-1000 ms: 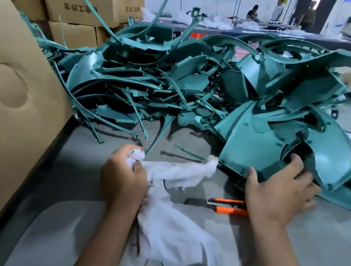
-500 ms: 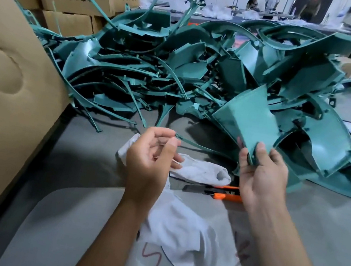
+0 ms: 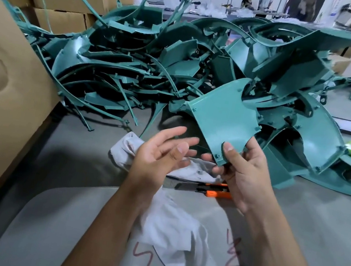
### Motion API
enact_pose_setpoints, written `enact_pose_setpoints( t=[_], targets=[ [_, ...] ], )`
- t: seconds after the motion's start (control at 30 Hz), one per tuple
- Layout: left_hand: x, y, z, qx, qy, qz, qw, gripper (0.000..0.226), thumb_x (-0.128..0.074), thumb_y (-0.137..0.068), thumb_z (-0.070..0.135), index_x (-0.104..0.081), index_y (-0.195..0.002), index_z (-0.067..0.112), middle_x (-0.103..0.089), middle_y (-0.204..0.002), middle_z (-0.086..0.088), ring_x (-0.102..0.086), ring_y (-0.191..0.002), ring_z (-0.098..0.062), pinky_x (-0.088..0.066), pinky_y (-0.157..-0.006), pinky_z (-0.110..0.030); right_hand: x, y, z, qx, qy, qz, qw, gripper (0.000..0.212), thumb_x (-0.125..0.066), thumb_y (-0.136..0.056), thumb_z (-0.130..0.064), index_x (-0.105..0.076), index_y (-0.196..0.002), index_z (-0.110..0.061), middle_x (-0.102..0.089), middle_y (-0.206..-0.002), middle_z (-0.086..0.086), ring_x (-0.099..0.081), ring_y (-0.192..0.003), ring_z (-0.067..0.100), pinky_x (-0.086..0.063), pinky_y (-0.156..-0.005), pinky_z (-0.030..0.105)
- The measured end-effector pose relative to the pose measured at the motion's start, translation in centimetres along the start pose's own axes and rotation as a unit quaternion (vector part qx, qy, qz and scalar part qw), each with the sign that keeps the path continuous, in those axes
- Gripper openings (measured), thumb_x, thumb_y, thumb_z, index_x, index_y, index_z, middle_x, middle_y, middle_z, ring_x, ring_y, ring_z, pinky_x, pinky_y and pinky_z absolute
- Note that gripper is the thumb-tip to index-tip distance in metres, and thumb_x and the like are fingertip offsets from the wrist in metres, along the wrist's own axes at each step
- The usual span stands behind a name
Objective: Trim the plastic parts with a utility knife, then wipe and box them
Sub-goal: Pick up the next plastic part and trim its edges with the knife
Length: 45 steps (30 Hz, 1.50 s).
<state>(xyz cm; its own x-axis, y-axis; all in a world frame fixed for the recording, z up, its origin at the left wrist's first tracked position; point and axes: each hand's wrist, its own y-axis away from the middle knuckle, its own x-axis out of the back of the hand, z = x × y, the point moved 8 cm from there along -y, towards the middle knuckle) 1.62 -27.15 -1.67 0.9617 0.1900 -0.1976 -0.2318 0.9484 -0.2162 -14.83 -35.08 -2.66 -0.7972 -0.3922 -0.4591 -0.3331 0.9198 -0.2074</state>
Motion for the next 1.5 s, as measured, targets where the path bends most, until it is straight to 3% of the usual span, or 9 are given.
enact_pose_setpoints(
  t=[0.3, 0.53, 0.63, 0.77, 0.87, 1.07, 1.2, 1.37, 1.5],
  targets=[
    [1.0, -0.3, 0.0, 0.015, 0.056, 0.064, 0.996, 0.044, -0.063, -0.092, 0.033, -0.059, -0.126, 0.005, -0.071, -0.113, -0.023, -0.071, -0.093, -0.033, -0.059, -0.085, -0.052, -1.8, 0.6, 1.2, -0.025, 0.074, -0.081, 0.994, 0.030, -0.065, -0.098, -0.001, -0.057, -0.127, -0.008, -0.074, -0.111, 0.020, -0.077, -0.081, 0.035, -0.054, -0.050, 0.023],
    [1.1, -0.6, -0.4, -0.012, 0.060, 0.078, 0.995, 0.021, -0.058, -0.100, -0.001, -0.060, -0.120, 0.003, -0.077, -0.110, -0.010, -0.076, -0.095, -0.027, -0.062, -0.068, -0.033, -3.2, 1.4, 1.4, -0.066, 0.121, -0.163, 0.977, 0.025, -0.061, -0.100, 0.002, -0.058, -0.125, 0.001, -0.076, -0.099, 0.022, -0.076, -0.076, 0.031, -0.053, -0.047, 0.025],
    [1.1, -1.3, -0.2, -0.028, 0.022, 0.113, 0.993, 0.026, -0.052, -0.100, -0.011, -0.062, -0.115, 0.008, -0.079, -0.105, -0.002, -0.076, -0.096, -0.020, -0.061, -0.070, -0.030, -2.1, 0.8, 1.5, -0.051, 0.193, -0.073, 0.977, 0.010, -0.067, -0.097, 0.003, -0.067, -0.107, 0.001, -0.076, -0.079, 0.011, -0.068, -0.053, 0.018, -0.052, -0.044, 0.025],
    [-1.7, -4.3, 0.2, -0.018, -0.012, 0.134, 0.991, 0.030, -0.054, -0.099, -0.010, -0.064, -0.107, 0.017, -0.079, -0.104, 0.000, -0.075, -0.101, -0.020, -0.062, -0.085, -0.044, 1.7, 0.2, -0.5, 0.031, 0.292, 0.144, 0.945, 0.026, -0.079, -0.093, -0.014, -0.060, -0.090, 0.002, -0.070, -0.079, 0.026, -0.071, -0.065, 0.042, -0.057, -0.058, 0.047],
    [-3.3, -7.5, 2.2, -0.033, -0.044, 0.159, 0.986, 0.023, -0.059, -0.099, -0.001, -0.066, -0.102, 0.020, -0.079, -0.100, 0.004, -0.075, -0.098, -0.014, -0.061, -0.091, -0.046, 3.4, 0.5, -2.8, 0.092, 0.397, 0.194, 0.892, 0.027, -0.077, -0.094, -0.032, -0.061, -0.079, -0.016, -0.068, -0.067, 0.002, -0.068, -0.061, 0.019, -0.056, -0.064, 0.037],
    [1.3, -6.7, 3.4, -0.021, -0.036, 0.247, 0.968, 0.015, -0.052, -0.105, 0.012, -0.064, -0.105, 0.020, -0.075, -0.094, 0.005, -0.072, -0.091, -0.014, -0.059, -0.093, -0.047, 2.2, 0.2, -1.0, -0.047, 0.709, -0.099, 0.697, 0.037, -0.085, -0.071, -0.061, -0.068, -0.075, -0.029, -0.064, -0.072, -0.007, -0.061, -0.073, 0.012, -0.049, -0.063, 0.035],
    [7.6, -2.0, 2.8, -0.044, 0.001, 0.349, 0.936, 0.020, -0.047, -0.106, 0.010, -0.064, -0.116, 0.014, -0.073, -0.086, 0.008, -0.071, -0.077, -0.008, -0.060, -0.074, -0.034, 2.0, 1.0, -0.6, -0.094, 0.710, -0.164, 0.678, 0.037, -0.094, -0.063, -0.047, -0.066, -0.081, -0.032, -0.060, -0.086, -0.009, -0.057, -0.081, 0.012, -0.040, -0.063, 0.028],
    [13.6, 2.8, 1.5, -0.054, 0.066, 0.463, 0.882, 0.017, -0.047, -0.105, 0.009, -0.057, -0.116, 0.018, -0.067, -0.099, 0.000, -0.069, -0.089, -0.017, -0.058, -0.084, -0.036, 1.6, 1.0, -1.2, -0.062, 0.743, -0.145, 0.650, 0.031, -0.084, -0.083, -0.044, -0.063, -0.072, -0.024, -0.059, -0.075, -0.004, -0.055, -0.070, 0.017, -0.034, -0.055, 0.030],
    [15.0, 3.7, 0.3, -0.032, 0.058, 0.479, 0.875, 0.012, -0.051, -0.105, 0.014, -0.056, -0.116, 0.014, -0.065, -0.092, 0.003, -0.067, -0.068, 0.000, -0.054, -0.064, -0.022, -1.1, 0.7, -1.9, 0.038, 0.688, -0.132, 0.713, 0.036, -0.047, -0.109, -0.031, -0.053, -0.077, -0.017, -0.050, -0.075, 0.000, -0.049, -0.073, 0.027, -0.030, -0.065, 0.041]
  ],
)
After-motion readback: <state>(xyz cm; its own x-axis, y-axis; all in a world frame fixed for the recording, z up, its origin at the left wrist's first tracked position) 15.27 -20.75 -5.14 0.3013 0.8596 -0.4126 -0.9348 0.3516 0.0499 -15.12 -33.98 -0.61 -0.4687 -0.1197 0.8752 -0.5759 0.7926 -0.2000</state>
